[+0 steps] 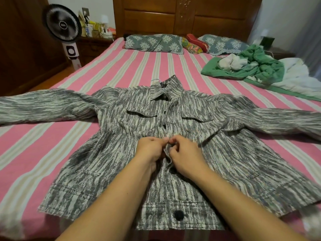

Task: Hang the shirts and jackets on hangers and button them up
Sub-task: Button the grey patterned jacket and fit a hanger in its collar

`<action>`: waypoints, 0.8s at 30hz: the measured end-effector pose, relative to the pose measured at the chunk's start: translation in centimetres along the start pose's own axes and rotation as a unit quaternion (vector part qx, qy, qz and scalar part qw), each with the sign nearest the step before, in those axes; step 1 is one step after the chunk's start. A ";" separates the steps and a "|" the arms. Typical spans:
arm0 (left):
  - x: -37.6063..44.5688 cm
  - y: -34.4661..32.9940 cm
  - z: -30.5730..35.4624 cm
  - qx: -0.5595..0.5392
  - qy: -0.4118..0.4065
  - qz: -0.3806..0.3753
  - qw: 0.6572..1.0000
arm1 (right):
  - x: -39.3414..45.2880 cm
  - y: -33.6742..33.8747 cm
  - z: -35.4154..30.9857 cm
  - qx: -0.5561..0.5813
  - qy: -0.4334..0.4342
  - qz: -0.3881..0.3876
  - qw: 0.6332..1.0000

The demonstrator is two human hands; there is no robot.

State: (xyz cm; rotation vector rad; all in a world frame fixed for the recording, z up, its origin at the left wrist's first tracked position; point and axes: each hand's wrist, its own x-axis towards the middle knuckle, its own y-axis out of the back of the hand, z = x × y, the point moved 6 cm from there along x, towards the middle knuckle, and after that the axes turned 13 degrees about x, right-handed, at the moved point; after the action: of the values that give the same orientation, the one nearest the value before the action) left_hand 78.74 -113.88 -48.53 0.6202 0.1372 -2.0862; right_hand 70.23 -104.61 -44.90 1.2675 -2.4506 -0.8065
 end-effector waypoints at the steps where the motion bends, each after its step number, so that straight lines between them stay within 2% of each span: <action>1: 0.0 0.1 0.1 -0.009 0.007 0.018 1.000 | 0.0 0.1 0.0 0.004 -0.002 0.009 1.000; 4: 0.1 0.4 0.3 -0.002 0.010 0.063 0.998 | 0.2 0.3 0.4 0.030 -0.017 0.025 0.999; 8: -0.3 0.0 0.8 0.069 -0.013 0.093 0.993 | 0.3 0.2 0.7 0.056 -0.029 0.024 0.998; 13: -0.6 -0.1 1.7 0.235 -0.057 0.105 0.965 | 0.4 -0.1 0.5 0.055 -0.021 0.016 0.998; 15: -0.4 -0.2 1.5 0.206 -0.067 0.087 0.972 | 0.3 -0.2 0.4 0.065 -0.021 0.007 0.998; 19: -0.2 0.0 1.0 0.075 -0.038 0.040 0.996 | 0.3 -0.5 0.3 0.032 -0.009 0.010 0.999; 24: -0.2 0.1 0.9 0.010 0.005 0.069 0.998 | 0.1 -1.0 0.0 -0.019 0.036 0.017 0.999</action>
State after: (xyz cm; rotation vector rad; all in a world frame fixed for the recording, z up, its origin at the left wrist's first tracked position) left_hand 78.54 -114.09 -47.62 0.6348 0.0759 -1.9530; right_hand 70.84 -105.16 -45.45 1.2162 -2.3830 -0.7806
